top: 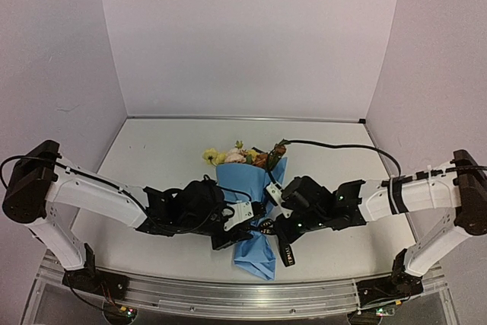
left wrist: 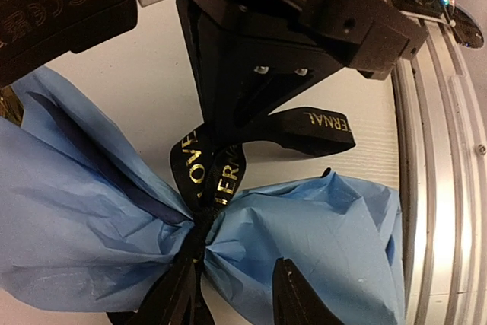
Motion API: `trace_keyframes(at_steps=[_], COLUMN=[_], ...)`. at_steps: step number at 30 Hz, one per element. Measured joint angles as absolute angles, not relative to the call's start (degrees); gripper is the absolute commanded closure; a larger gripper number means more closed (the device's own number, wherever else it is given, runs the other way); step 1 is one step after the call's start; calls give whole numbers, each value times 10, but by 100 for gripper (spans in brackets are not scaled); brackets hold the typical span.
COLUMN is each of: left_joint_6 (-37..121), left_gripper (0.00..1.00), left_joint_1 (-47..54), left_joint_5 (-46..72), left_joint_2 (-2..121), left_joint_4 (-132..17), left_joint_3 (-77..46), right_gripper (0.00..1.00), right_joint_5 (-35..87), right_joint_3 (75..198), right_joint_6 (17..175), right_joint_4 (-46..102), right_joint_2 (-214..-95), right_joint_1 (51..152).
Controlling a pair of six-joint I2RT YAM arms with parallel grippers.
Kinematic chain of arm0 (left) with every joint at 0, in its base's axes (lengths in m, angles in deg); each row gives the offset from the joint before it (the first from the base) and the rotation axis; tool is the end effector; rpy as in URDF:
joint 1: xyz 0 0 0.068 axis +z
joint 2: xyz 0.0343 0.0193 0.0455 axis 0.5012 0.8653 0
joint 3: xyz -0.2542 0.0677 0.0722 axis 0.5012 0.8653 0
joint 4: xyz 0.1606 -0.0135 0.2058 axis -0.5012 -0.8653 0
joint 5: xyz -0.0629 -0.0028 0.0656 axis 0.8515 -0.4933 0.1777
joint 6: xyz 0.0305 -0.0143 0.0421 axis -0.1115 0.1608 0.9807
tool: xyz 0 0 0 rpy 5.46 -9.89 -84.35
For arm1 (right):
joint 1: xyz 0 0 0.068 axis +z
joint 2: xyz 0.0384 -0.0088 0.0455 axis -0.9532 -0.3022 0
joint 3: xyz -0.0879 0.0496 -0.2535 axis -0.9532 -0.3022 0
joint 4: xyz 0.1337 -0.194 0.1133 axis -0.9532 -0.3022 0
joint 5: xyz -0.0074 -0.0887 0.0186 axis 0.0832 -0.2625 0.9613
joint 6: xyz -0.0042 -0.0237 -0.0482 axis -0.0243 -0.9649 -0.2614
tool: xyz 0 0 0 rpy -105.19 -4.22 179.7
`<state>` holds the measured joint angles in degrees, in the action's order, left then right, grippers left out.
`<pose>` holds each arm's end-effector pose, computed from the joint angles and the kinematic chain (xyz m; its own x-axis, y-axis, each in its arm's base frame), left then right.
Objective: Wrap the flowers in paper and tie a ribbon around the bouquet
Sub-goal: Adjust the ribbon on the folded bouquet.
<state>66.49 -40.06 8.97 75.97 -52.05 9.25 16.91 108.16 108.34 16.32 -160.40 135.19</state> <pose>0.1106 -0.3142 0.1833 0.0182 0.6161 -0.7874 0.9793 0.1479 0.1383 0.1378 0.2662 0.1821 -0.6290 -0.5070 -0.5894 -0.7153 0.6743 0.1834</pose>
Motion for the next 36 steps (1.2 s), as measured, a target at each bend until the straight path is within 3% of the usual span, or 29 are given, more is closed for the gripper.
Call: trace_keyframes(at_steps=[5,14,22,30,36], left_joint_6=[721,785,789,790,790], left_gripper=[72,72,79,77,83], left_joint_1=[-400,-396,-364,-354,-354], left_joint_5=[85,93,124,169,196], left_joint_2=[783,826,854,878,899], left_joint_4=[-507,-489,-480,-473,-488], left_joint_3=[82,57,34,18,-7], right_gripper=[100,100,100,100,100], right_joint_5=[175,184,193,192,190], right_joint_3=[1074,1072,1072,1072,1069], right_joint_6=[1088,1087,1081,1082,1082], right_joint_4=[164,163,156,155,155], right_joint_2=[-1599,-1586,-1570,-1563,-1562], right_joint_1=[1352,1352,1352,1352,1352])
